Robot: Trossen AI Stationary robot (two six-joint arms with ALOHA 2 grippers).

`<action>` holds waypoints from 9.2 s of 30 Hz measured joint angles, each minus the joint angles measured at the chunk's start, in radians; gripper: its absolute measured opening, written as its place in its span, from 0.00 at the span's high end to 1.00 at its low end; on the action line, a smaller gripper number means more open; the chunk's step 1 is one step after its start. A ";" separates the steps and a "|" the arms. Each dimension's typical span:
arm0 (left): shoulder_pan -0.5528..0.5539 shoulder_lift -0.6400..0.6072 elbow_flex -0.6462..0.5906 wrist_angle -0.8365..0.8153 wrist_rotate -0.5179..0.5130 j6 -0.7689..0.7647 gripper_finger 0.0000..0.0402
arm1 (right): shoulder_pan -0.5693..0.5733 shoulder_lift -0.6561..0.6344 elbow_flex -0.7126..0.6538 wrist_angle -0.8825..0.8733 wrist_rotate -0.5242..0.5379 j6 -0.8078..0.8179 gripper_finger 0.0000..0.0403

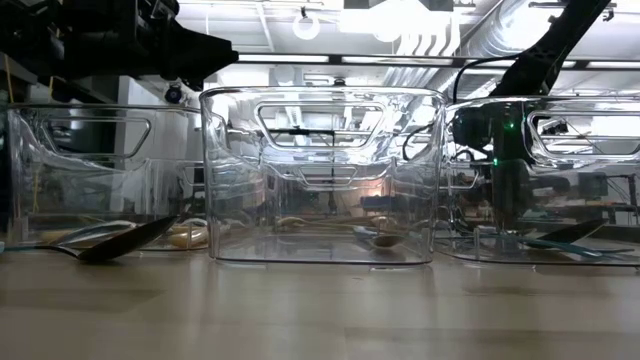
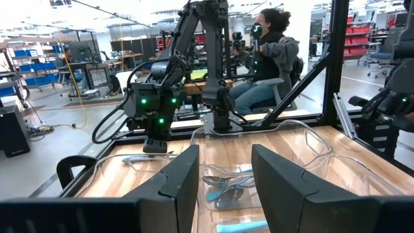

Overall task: Sort silverware by color (type)
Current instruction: Put the light blue spoon into the middle transparent bin

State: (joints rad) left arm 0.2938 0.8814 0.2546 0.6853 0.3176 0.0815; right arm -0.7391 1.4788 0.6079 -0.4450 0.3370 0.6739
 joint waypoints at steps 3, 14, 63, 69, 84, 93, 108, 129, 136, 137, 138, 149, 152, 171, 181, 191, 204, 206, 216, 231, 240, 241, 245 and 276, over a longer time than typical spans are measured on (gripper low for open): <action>0.000 0.000 0.000 0.000 0.000 0.000 0.68 | 0.000 0.000 0.000 0.003 0.000 -0.007 0.99; 0.000 0.000 0.000 -0.004 0.000 0.000 0.68 | 0.085 -0.137 0.031 0.068 0.206 -0.118 0.99; 0.000 0.000 0.000 0.036 -0.012 0.070 0.68 | 0.606 -0.053 0.165 0.825 -0.753 -0.722 0.99; 0.000 0.000 0.000 0.060 -0.012 0.071 0.68 | 0.702 0.037 0.282 0.592 -0.755 -0.880 0.98; 0.000 0.000 0.000 0.058 -0.011 0.070 0.68 | 0.704 0.310 0.503 0.346 -0.749 -0.885 0.95; 0.000 0.000 0.000 0.051 -0.011 0.070 0.68 | 0.704 0.333 0.511 0.332 -0.677 -0.880 0.95; 0.000 0.000 0.000 0.052 -0.011 0.071 0.68 | 0.704 0.333 0.511 0.345 -0.568 -0.818 0.95; 0.000 0.000 0.000 0.053 -0.011 0.087 0.68 | 0.707 0.333 0.511 0.383 -0.502 -0.865 0.71; 0.000 0.000 0.000 0.053 -0.011 0.088 0.68 | 0.706 0.302 0.557 0.318 -0.459 -0.942 0.71; 0.000 0.000 0.000 0.053 -0.011 0.088 0.68 | 0.706 0.286 0.572 0.288 -0.422 -0.940 0.71; 0.000 0.000 0.000 0.054 -0.011 0.088 0.68 | 0.706 0.268 0.582 0.260 -0.385 -0.927 0.71; 0.001 -0.049 0.000 0.051 -0.011 0.053 0.68 | 0.706 -0.096 0.223 0.512 -0.057 -0.884 0.71; 0.001 -0.062 0.000 0.043 -0.010 0.050 0.68 | 0.706 -0.229 0.076 0.739 -0.052 -0.884 0.71; 0.001 -0.062 0.000 0.044 -0.013 0.087 0.68 | 0.607 -0.420 -0.147 1.139 0.000 -0.678 0.71; 0.000 -0.062 0.000 0.043 -0.015 0.079 0.68 | 0.608 -0.419 -0.146 1.126 -0.005 -0.681 0.71; -0.003 -0.062 0.038 0.033 0.016 -0.070 0.68 | 0.608 -0.418 -0.146 1.114 -0.006 -0.681 0.71; -0.353 -0.064 0.250 -0.252 0.229 -0.091 0.68 | 0.608 -0.418 -0.145 1.066 -0.007 -0.673 0.71; -0.452 -0.064 0.312 -0.450 0.088 -0.043 0.68 | 0.608 -0.418 -0.145 1.040 -0.007 -0.672 0.71; -0.935 0.048 0.492 -0.961 -0.366 -0.288 0.68 | 0.608 -0.418 -0.145 0.914 -0.007 -0.572 0.71; -1.253 0.290 0.501 -1.229 -0.363 -0.809 0.68 | 0.608 -0.418 -0.145 0.881 -0.007 -0.525 0.71; -1.327 0.505 0.524 -1.253 -0.271 -0.582 0.68 | 0.608 -0.418 -0.145 0.882 -0.007 -0.577 0.71; -1.341 0.527 0.536 -1.262 -0.270 -0.544 0.68 | 0.608 -0.418 -0.145 0.882 -0.007 -0.577 0.71; -1.399 0.620 0.587 -1.306 -0.271 -0.420 0.68 | 0.608 -0.418 -0.145 0.881 -0.007 -0.573 0.71; -1.443 0.819 0.619 -1.347 -0.290 -0.443 0.96 | 0.608 -0.418 -0.145 0.879 -0.007 -0.566 0.71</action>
State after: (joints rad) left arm -1.1493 1.7000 0.8731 -0.6615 0.0274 -0.3614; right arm -0.1310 1.0603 0.4625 0.4335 0.3302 0.1078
